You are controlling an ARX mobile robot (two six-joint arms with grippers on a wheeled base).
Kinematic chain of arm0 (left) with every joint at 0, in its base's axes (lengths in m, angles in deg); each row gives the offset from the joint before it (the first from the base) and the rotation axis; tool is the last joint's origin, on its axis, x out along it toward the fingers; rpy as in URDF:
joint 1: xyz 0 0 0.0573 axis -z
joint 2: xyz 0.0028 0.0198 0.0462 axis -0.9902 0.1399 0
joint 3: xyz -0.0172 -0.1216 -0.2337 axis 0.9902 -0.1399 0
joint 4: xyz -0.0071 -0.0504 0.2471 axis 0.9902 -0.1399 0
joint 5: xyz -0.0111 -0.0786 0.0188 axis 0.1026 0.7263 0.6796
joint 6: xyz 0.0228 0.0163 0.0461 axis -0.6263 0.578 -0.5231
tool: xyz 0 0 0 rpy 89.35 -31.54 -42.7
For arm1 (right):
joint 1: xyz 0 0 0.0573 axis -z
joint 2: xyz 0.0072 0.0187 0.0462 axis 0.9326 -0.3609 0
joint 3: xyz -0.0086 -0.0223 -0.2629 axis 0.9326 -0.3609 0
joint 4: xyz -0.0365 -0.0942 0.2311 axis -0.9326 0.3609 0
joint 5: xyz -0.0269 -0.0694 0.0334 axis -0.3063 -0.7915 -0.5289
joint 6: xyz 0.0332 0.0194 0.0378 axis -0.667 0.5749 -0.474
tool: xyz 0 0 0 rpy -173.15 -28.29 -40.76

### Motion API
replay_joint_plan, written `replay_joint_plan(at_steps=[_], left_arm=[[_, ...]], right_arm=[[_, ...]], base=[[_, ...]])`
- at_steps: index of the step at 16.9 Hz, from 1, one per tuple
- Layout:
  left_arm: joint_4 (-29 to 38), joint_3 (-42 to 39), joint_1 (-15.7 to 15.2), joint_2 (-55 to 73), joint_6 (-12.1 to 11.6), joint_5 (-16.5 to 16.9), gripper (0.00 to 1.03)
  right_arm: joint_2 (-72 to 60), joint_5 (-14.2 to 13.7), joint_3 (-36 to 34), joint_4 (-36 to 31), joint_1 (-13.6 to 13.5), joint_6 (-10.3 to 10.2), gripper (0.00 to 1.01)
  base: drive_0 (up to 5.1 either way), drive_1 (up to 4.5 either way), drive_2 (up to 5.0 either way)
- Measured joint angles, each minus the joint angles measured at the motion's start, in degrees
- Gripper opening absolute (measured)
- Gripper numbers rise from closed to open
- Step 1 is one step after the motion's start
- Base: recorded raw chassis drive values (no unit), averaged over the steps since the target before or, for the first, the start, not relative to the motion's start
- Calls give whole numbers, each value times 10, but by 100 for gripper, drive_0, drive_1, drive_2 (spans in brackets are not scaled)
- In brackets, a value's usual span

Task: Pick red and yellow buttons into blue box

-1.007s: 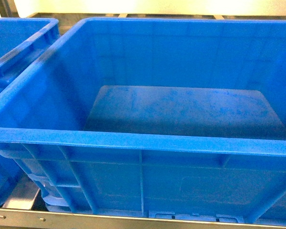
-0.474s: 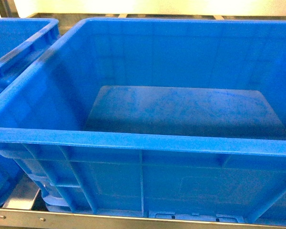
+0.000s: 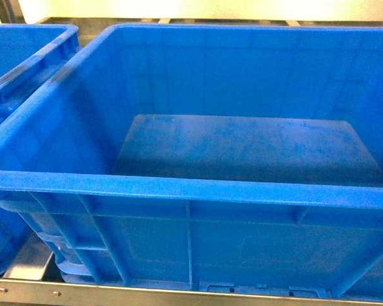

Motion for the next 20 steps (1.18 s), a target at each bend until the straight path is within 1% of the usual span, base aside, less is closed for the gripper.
replay_joint_plan(at_steps=[2,3,4,5,6,8,11,13,14,15,17,18,19,20], left_arm=[[0,0,0,0,0,0,30],[0,0,0,0,0,0,30],[0,0,0,0,0,0,30],[0,0,0,0,0,0,30],[0,0,0,0,0,0,30],[0,0,0,0,0,0,30],[0,0,0,0,0,0,30],[0,0,0,0,0,0,30],[0,0,0,0,0,0,30],[0,0,0,0,0,0,30],[0,0,0,0,0,0,30],[0,0,0,0,0,0,30],[0,0,0,0,0,0,30],[0,0,0,0,0,0,30]], right_arm=[[-113,-9,40,-54,-43,-1,30],[-174,-7,67,-66,-58,-3,30],[-335,3,143,-84,-84,7,30],[-403,17,182,-61,-84,11,30],[-451,34,207,-44,-83,13,30],[-510,42,235,-22,-83,17,30],[-527,50,243,-8,-83,19,30],[-531,49,245,-7,-83,24,30],[-532,48,246,-6,-83,27,34],[-532,50,248,-12,-83,28,47],[-532,49,247,-27,-79,28,64],[-532,47,247,-34,-74,28,75],[-527,38,239,-53,-66,26,86],[-519,34,233,-57,-63,26,95]], base=[[0,0,0],[0,0,0],[0,0,0],[0,0,0],[0,0,0],[0,0,0],[0,0,0],[0,0,0],[0,0,0],[0,0,0],[0,0,0],[0,0,0],[0,0,0],[0,0,0]])
